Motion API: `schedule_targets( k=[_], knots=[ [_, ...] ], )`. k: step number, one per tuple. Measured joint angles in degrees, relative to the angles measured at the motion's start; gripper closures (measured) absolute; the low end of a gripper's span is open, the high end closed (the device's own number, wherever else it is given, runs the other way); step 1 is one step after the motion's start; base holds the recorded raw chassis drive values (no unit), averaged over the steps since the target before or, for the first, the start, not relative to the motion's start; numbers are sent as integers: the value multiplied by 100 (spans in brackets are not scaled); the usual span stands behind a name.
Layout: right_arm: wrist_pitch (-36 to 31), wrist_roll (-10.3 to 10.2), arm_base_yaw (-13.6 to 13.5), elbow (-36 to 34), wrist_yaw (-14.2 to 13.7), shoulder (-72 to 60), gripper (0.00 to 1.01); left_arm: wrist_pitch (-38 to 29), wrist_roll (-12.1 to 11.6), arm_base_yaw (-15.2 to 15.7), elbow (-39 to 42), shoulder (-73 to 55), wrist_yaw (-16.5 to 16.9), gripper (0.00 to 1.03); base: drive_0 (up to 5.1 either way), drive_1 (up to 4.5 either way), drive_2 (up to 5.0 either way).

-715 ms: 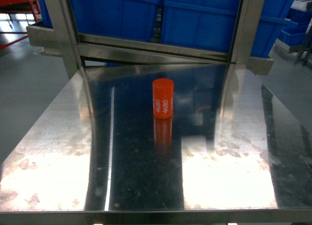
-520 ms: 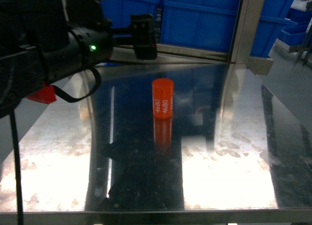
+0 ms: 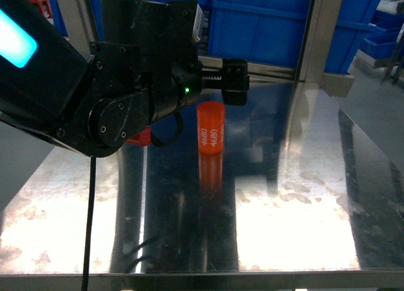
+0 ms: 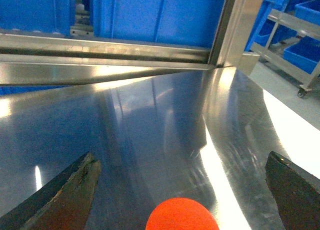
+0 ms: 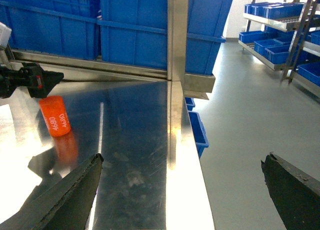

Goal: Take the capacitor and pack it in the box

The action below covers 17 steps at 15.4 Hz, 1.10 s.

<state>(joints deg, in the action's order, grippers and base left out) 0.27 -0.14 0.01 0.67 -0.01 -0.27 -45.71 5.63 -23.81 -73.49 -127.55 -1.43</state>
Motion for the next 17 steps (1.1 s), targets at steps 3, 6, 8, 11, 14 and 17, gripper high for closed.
schedule_targets(
  k=[3, 6, 8, 11, 14, 17],
  knots=[
    [0, 0, 0, 0, 0, 0, 3, 138, 11, -46, -267, -356, -72, 5, 0, 0, 0],
    [0, 0, 0, 0, 0, 0, 3, 240, 20, -101, -304, -629, -216, 5, 0, 0, 0],
    [0, 0, 0, 0, 0, 0, 3, 238, 44, -111, -304, -756, -306, 5, 0, 0, 0],
    [2, 0, 0, 0, 0, 0, 3, 280, 129, -111, -387, -994, -411, 5, 0, 0, 0],
    [2, 0, 0, 0, 0, 0, 3, 531, 269, -111, -619, -1281, -501, 10, 0, 0, 0],
    [2, 0, 0, 0, 0, 0, 3, 437, 341, -111, -820, -1362, -350, 44, 0, 0, 0]
  ],
)
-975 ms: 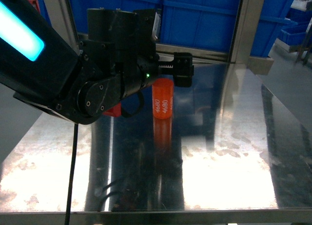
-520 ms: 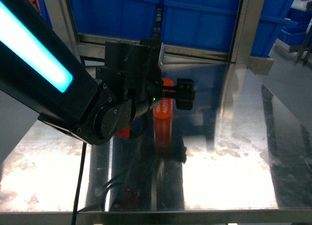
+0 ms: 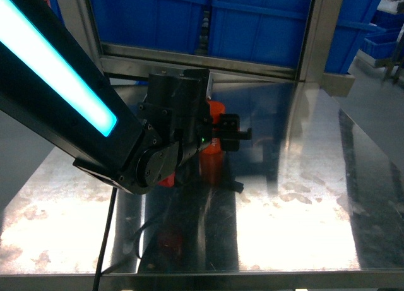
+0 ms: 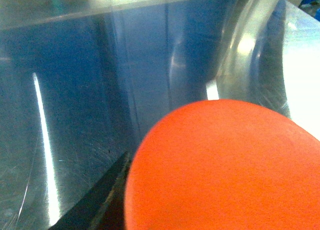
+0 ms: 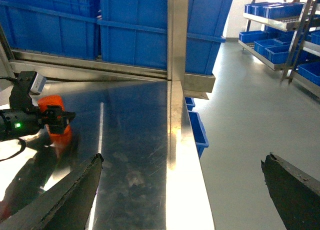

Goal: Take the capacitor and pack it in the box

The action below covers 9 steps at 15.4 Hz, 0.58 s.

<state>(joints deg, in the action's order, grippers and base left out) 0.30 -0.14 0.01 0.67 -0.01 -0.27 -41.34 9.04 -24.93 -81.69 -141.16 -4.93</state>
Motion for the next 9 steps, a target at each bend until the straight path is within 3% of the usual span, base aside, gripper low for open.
schedule_targets(
  k=[1, 5, 6, 7, 9],
  knots=[
    [-2, 0, 0, 0, 0, 0, 3, 85, 15, 2, -4, -4, -28, 56, 0, 0, 0],
    [0, 0, 0, 0, 0, 0, 3, -236, 280, 146, 535, 304, -39, 59, 0, 0, 0],
    [0, 0, 0, 0, 0, 0, 3, -531, 297, 258, 1023, 688, 0, 59, 0, 0, 0],
    [0, 0, 0, 0, 0, 0, 3, -1368, 199, 553, 2033, 1759, 138, 59, 0, 0, 0],
    [0, 0, 0, 0, 0, 0, 3, -2229, -28, 1038, 3257, 3217, 398, 59, 0, 0, 0]
  ],
)
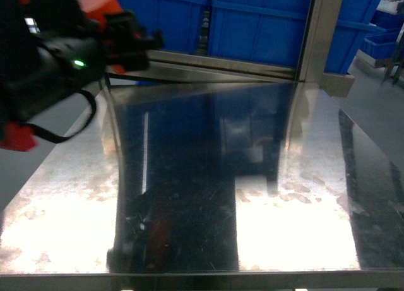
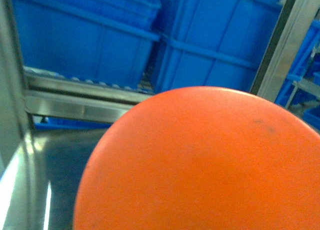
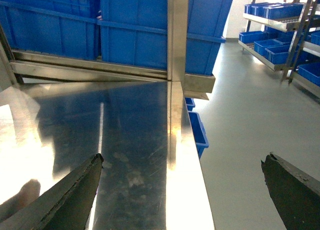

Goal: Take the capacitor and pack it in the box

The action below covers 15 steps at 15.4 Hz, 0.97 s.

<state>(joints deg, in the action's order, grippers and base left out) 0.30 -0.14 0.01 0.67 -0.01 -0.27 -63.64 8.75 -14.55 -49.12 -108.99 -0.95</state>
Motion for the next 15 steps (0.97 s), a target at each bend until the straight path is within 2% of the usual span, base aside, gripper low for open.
schedule_targets(
  k=[3, 4, 6, 10, 11, 12, 13, 15],
  knots=[
    [0, 0, 0, 0, -2, 0, 3, -140, 9, 820, 1543, 1392, 461, 59, 0, 0, 0],
    [-2, 0, 0, 0, 0, 0, 3, -39, 42, 1134, 2044, 2153, 811, 59, 0, 0, 0],
    [-2, 0, 0, 0, 0, 0, 3, 160, 52, 1432, 2426, 3053, 1307, 59, 0, 0, 0],
    [0, 0, 0, 0, 0, 0, 3, 234, 52, 1471, 2514, 3287, 1443, 59, 0, 0, 0],
    [2, 0, 0, 0, -2, 0, 3, 601, -39, 1456, 2485, 3320, 1246, 59, 0, 0, 0],
    [-2, 0, 0, 0, 0, 0, 3, 1296, -251, 1438, 2529, 3611, 684, 59, 0, 0, 0],
    [2, -2, 0, 0, -2, 0, 3, 1591, -468, 1438, 2712, 3921, 286, 59, 0, 0, 0],
    [0, 0, 0, 0, 0, 0, 3, 1600, -673, 1467, 3158, 4380, 76, 59, 0, 0, 0]
  ],
)
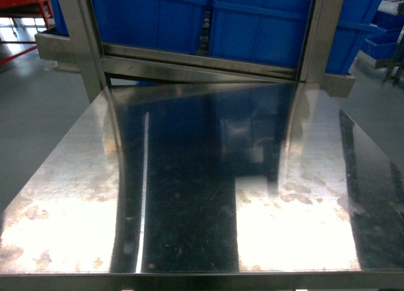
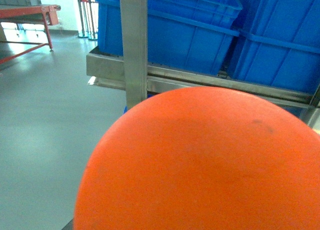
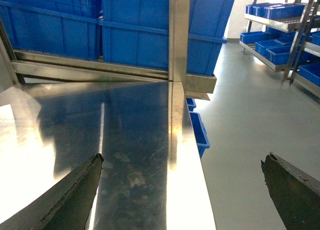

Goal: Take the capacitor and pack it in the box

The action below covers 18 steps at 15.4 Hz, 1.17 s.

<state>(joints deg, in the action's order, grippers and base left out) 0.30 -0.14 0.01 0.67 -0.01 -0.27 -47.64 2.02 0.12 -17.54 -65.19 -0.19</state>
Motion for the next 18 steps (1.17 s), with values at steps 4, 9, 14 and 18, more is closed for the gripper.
schedule_targets(
  k=[4, 9, 14, 18],
  knots=[
    [-2, 0, 0, 0, 0, 0, 3, 122, -101, -4, 649, 680, 13, 59, 0, 0, 0],
    [0, 0, 0, 0, 0, 0, 3, 535, -101, -2, 1141, 1569, 11, 59, 0, 0, 0],
    [0, 0, 0, 0, 0, 0, 3, 887, -103, -2, 1661, 2503, 13, 59, 0, 0, 0],
    [0, -2, 0, 0, 0, 0, 3, 2363, -103, -2, 1679, 4063, 13, 59, 0, 0, 0]
  ],
)
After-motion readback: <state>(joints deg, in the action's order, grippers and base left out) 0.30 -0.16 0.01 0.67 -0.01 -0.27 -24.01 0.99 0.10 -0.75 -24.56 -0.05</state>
